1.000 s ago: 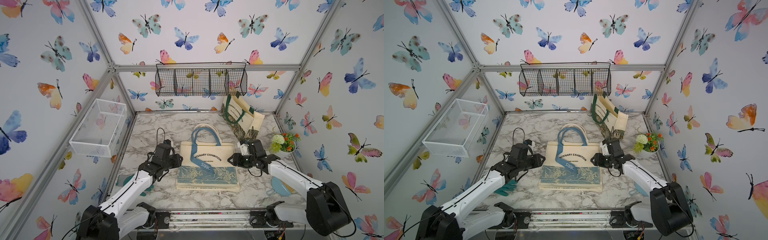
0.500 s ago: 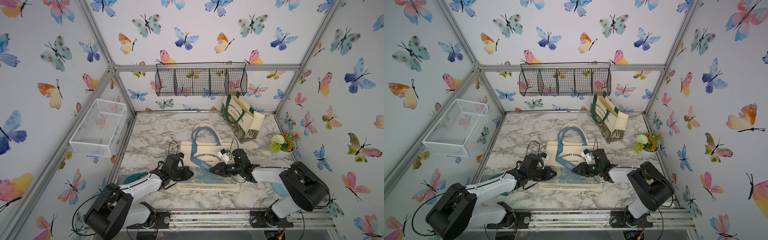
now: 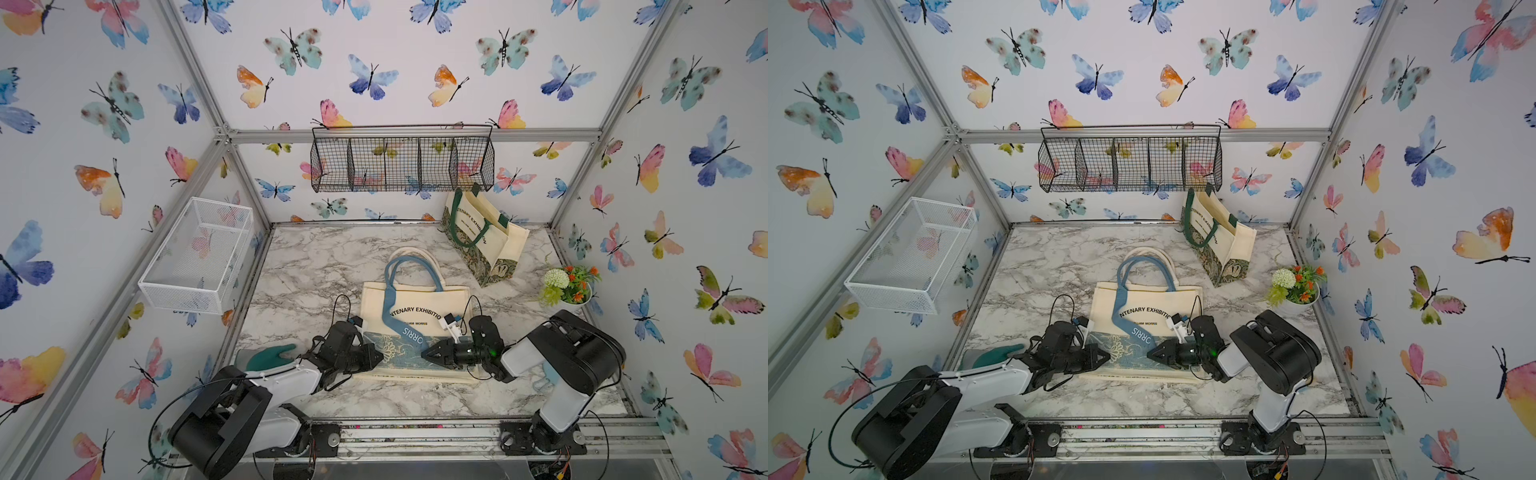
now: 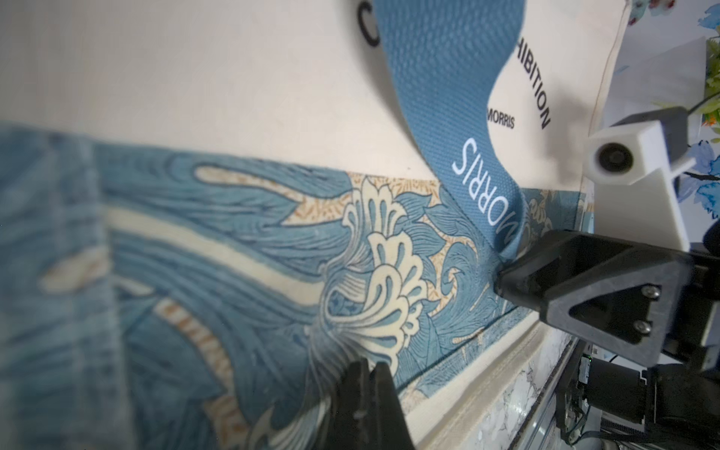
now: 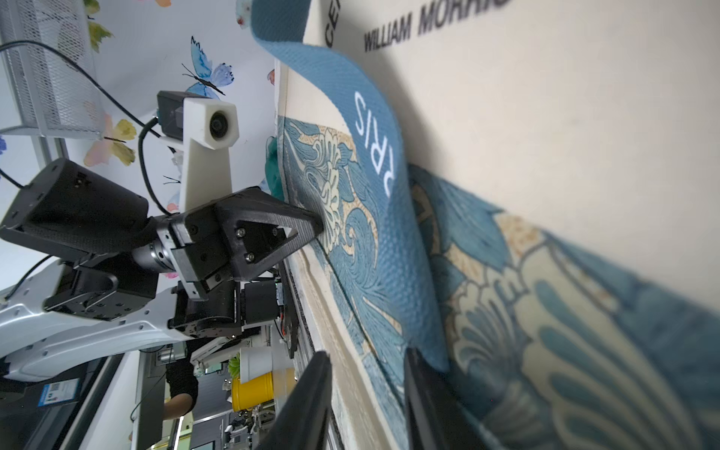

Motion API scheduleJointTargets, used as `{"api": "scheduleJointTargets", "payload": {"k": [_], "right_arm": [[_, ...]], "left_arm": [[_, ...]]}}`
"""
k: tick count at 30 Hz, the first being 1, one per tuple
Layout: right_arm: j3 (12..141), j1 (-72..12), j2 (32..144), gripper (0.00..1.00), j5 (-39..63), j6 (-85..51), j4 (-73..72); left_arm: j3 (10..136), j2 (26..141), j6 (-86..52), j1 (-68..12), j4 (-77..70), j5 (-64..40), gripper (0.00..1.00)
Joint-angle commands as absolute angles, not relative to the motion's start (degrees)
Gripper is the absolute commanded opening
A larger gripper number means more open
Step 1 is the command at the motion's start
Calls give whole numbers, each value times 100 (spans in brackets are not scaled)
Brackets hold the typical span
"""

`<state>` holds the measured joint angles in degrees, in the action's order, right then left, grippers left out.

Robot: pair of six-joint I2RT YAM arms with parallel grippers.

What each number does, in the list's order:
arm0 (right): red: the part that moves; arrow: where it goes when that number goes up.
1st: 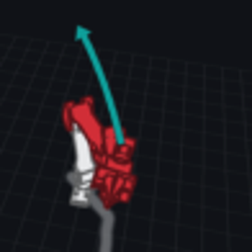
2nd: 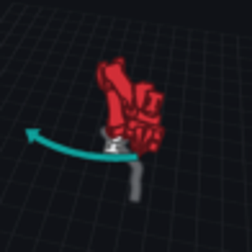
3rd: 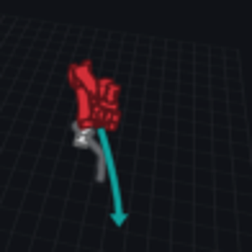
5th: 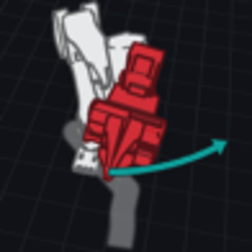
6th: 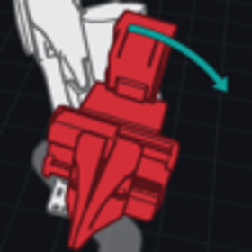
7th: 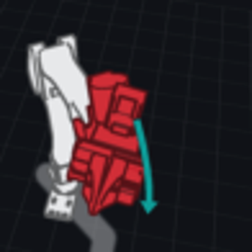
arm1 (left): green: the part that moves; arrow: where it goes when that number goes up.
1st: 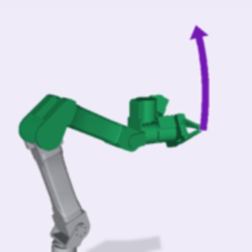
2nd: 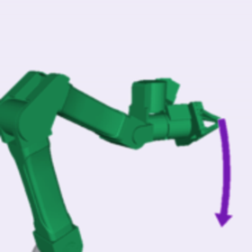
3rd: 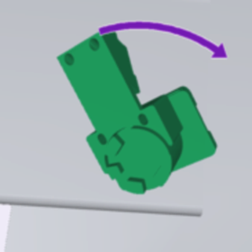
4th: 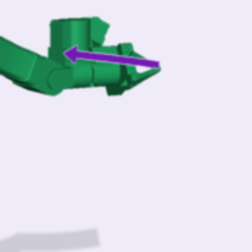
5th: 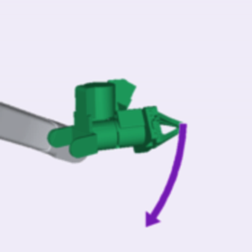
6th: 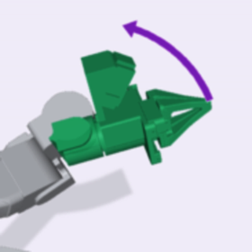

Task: Put away the canvas bag
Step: Adjust the canvas bag at the center of the board.

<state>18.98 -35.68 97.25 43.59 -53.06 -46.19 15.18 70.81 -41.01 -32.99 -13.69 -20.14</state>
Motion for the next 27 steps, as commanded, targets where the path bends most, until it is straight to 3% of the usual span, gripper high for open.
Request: {"api": "scheduleJointTargets", "payload": {"k": [1,4,12,19,24,27], "right_arm": [[1859,-3503,9271,43,3083,-4769,-1899],[1988,-3361,8449,49,2226,-4594,-674],[3148,-3244,6736,51,845,-3743,1539],[4374,-3209,6350,47,290,-3341,2077],[4781,-3208,6805,47,527,-3300,2237],[4667,-3204,6809,47,633,-3403,2070]], "left_arm": [[1300,6994,-4342,-3279,-279,-1191,5],[1326,6939,-4368,-3279,-183,-1166,5],[1845,6166,-4229,-3228,362,-1219,4],[2838,5900,-4021,-3139,450,-875,20],[3441,7142,-3611,-3044,738,-1040,6],[3314,7673,-3647,-3015,852,-637,0]]}}
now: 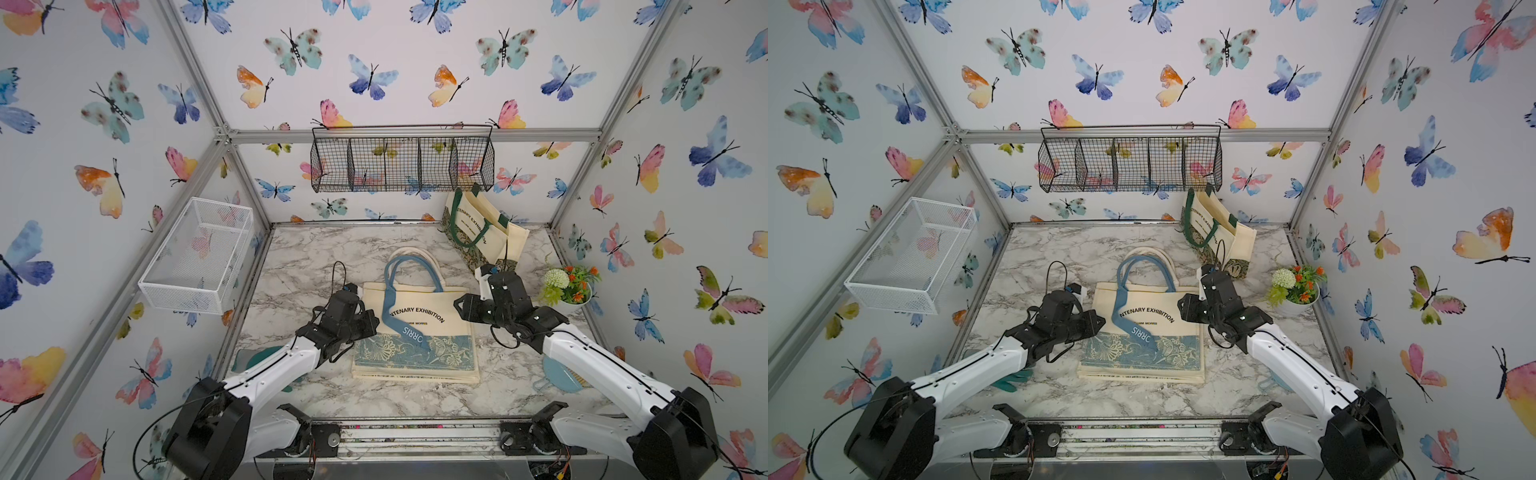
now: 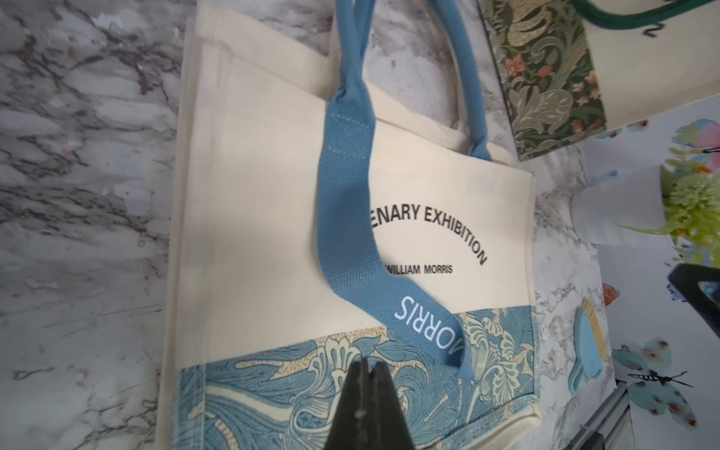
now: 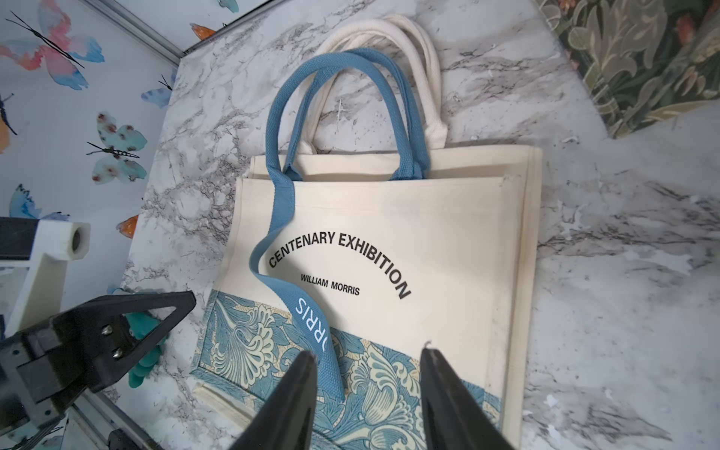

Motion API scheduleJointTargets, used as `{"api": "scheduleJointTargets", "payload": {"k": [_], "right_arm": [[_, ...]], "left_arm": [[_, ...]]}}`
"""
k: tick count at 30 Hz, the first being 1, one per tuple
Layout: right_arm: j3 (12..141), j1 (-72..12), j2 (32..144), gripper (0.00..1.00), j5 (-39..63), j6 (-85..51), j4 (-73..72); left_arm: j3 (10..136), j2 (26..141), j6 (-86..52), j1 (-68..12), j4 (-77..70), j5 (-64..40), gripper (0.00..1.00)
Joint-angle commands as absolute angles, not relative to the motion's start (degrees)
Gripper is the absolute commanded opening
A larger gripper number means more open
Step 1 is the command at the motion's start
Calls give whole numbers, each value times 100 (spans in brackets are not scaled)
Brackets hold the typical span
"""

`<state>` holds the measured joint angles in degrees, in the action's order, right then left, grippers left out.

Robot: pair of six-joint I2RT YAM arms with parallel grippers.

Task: Put away the canvas bag
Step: Adjust the canvas bag at the center of the board.

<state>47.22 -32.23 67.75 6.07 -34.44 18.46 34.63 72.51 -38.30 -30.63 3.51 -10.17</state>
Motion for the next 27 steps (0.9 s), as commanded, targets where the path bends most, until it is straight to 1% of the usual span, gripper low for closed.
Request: {"api": "scheduleJointTargets", "payload": {"k": [1,3,6,15,19,23,27], "right_arm": [[4608,-3201,6788,47,641,-3439,2004],[4506,-3204,6729,47,617,-3487,1926],[4465,-3199,6697,47,541,-3486,1959],[4570,-3190,6732,48,449,-3506,1885],[4586,-3182,6820,48,528,-3537,1710],[4661,-3182,7066,48,726,-3512,1527],[4908,-3173,7393,48,832,-3413,1510]], "left_arm": [[3204,7740,-3730,-2999,863,-448,0],[2987,7793,-3808,-2945,824,-284,0],[2850,7695,-3862,-2935,751,-374,0],[3234,6997,-3690,-2911,1051,-724,0],[2985,6771,-3683,-2911,1020,-907,0],[2463,7205,-3868,-2910,490,-1182,0],[2449,7898,-3753,-2914,127,-1374,0]]}}
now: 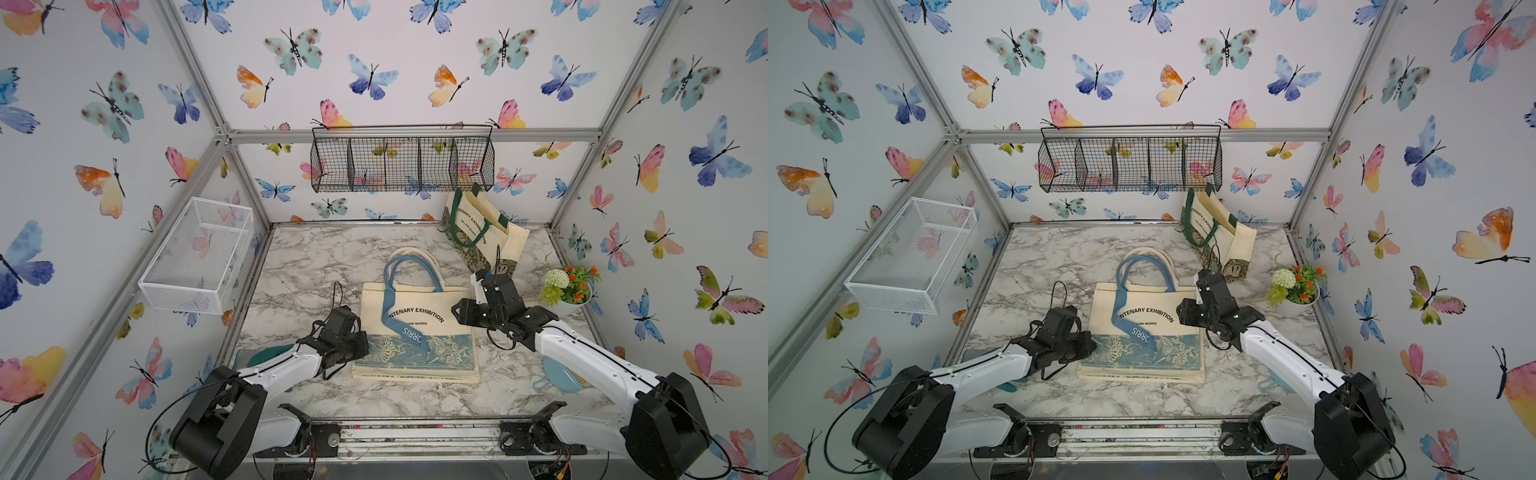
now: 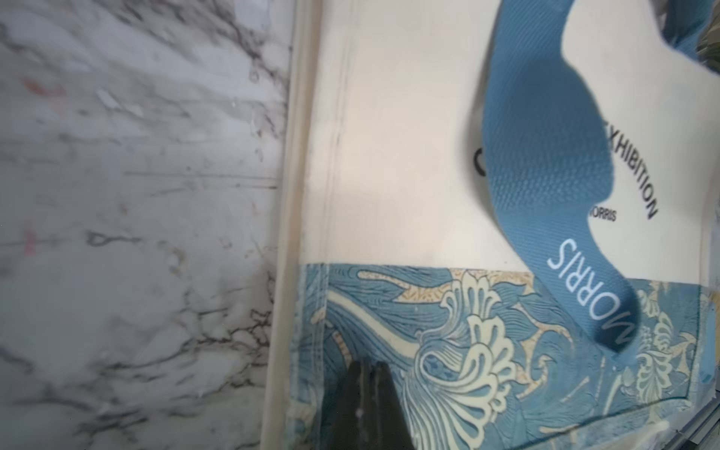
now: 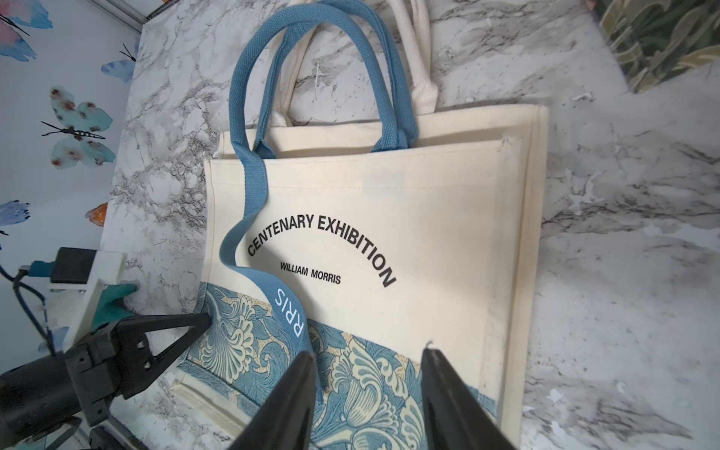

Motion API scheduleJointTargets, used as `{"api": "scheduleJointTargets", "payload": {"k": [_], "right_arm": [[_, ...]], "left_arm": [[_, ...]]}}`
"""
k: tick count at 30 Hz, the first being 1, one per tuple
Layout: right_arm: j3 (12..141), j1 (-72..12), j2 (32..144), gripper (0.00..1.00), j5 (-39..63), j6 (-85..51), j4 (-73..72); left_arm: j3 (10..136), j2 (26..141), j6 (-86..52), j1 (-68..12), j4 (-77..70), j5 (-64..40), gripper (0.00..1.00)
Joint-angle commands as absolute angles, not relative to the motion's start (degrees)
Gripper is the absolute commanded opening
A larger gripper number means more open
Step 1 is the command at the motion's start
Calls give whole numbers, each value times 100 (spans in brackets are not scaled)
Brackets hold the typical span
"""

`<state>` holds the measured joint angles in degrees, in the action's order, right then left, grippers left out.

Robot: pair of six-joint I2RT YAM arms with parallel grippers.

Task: Put away the canvas bag
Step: Adjust the canvas bag at the center of the board, then pick up the canvas bag from the center of the board.

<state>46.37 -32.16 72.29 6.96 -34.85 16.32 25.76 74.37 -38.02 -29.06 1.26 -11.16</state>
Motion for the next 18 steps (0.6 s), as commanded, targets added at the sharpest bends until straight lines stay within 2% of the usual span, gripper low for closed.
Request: {"api": "scheduleJointTargets", "payload": {"k": [1,5,10,12,14,18], "right_arm": [[5006,-3164,7471,48,858,-3390,1547],[5348,-3156,7560,48,861,-3332,1705],[5927,-3090,7342,47,390,-3137,2198],[6281,-3010,7321,47,276,-2951,2509],[6646,-2962,7363,50,215,-2723,2881],[6957,-2771,7439,56,-273,-2433,3308]], "left_arm": [[2471,7910,-3771,-2912,108,-1382,0],[2671,7223,-3815,-2909,499,-1196,0],[3345,5913,-3507,-2909,1537,-744,0],[3507,5377,-3455,-2906,1737,-714,12],[3575,4836,-3488,-2892,1808,-795,30],[3545,4006,-3665,-2883,1555,-1133,44]]}}
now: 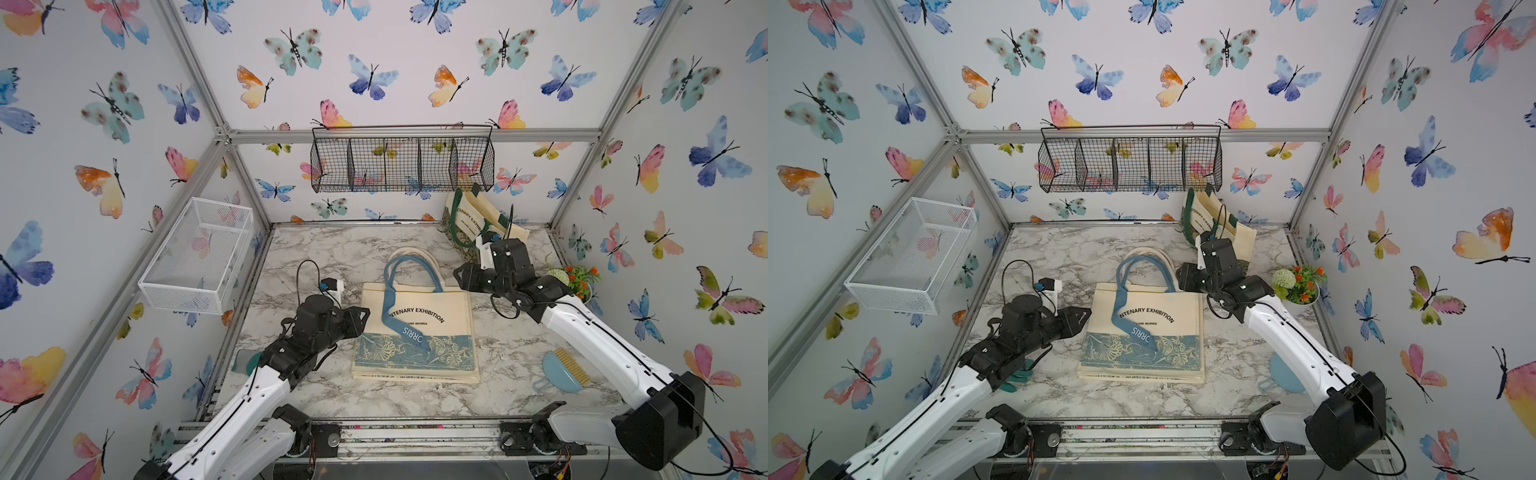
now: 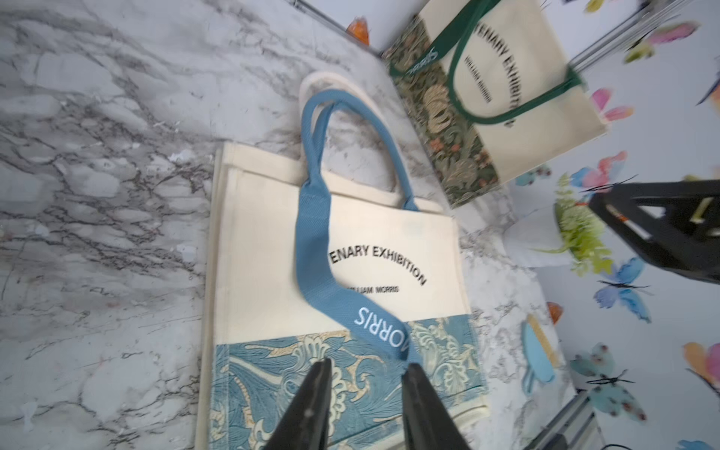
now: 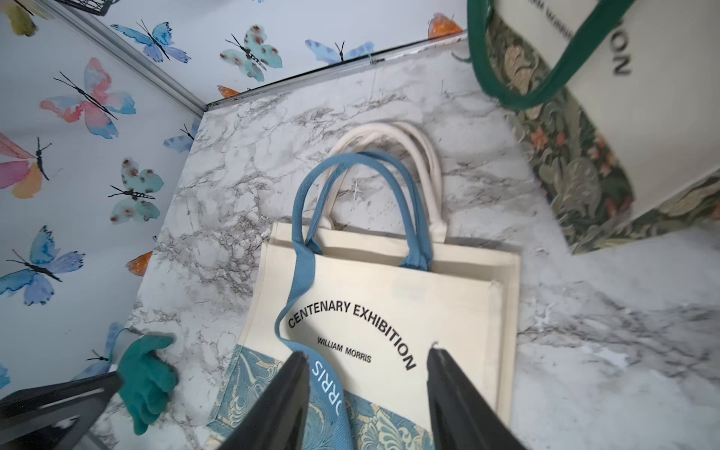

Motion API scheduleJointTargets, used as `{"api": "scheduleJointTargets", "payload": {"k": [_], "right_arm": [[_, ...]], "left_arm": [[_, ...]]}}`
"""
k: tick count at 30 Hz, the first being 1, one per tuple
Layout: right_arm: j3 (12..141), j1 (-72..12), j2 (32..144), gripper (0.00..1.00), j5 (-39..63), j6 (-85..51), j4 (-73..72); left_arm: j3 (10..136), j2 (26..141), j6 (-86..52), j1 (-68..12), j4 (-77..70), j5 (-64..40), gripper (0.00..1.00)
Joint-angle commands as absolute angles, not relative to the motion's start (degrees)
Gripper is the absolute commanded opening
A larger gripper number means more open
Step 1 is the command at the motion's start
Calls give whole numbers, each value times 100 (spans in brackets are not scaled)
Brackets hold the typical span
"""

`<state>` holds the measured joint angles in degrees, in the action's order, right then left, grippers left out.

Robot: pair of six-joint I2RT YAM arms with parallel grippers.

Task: Put away the canvas bag
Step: Pick up the canvas bag from the center of the board.

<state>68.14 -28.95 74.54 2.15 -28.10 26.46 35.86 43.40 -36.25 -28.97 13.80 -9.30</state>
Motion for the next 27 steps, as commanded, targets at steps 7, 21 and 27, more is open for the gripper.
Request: {"api": "scheduleJointTargets", "payload": {"k": [7,21,27], "right_arm": [[7702,-1423,8136,70,-355,-2250,3658],[9280,-1083,9723,76,-591,-1809,3641],[9235,-1082,10046,69,-317,-1975,3468]], "left_arm": [[4131,3879,-3508,-2886,1493,-1577,49],[4421,5129,-3005,-2864,1109,-1950,50],[4448,5384,-2942,-2804,958,-2008,49]]}}
